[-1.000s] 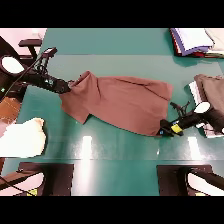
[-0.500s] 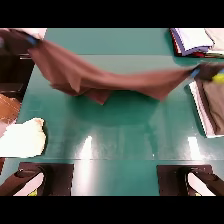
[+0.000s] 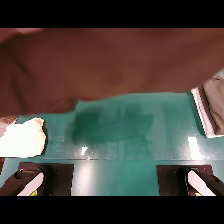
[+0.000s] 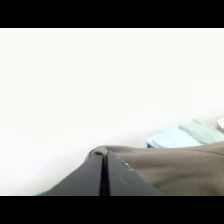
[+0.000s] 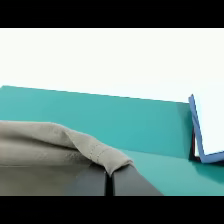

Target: Fold the shirts.

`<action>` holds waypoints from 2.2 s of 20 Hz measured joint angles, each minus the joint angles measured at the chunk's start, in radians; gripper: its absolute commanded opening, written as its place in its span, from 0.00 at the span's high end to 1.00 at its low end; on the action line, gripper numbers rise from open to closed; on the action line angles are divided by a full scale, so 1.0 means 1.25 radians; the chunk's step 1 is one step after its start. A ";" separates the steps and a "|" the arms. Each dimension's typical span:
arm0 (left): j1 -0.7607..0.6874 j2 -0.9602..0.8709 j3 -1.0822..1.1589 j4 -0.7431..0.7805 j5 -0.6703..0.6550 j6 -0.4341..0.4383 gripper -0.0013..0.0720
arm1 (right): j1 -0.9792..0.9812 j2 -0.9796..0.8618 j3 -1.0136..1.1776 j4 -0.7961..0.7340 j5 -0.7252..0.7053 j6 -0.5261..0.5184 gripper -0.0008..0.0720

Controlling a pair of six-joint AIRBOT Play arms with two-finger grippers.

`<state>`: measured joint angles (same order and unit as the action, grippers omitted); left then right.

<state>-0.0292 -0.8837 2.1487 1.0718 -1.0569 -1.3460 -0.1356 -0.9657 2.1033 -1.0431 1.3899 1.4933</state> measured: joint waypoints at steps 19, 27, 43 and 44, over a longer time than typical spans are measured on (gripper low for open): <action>0.000 -0.591 -0.391 0.038 -0.002 -0.016 0.95 | 0.118 -0.627 -0.162 -0.099 0.040 0.033 0.97; 0.000 -0.639 -0.372 0.058 -0.105 0.039 0.95 | 0.119 -0.660 -0.173 -0.137 0.039 -0.024 0.97; 0.051 -0.463 -0.690 0.128 -0.188 -0.034 0.14 | 0.081 -0.460 -0.503 -0.069 0.016 -0.038 0.37; 0.058 -0.416 -0.750 0.133 -0.189 -0.044 0.14 | 0.078 -0.426 -0.533 -0.068 0.013 -0.038 0.37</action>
<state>0.0433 -1.4036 1.2110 1.2381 -1.2926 -1.4010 -0.0387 -1.4979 1.4368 -1.1278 1.4063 1.4460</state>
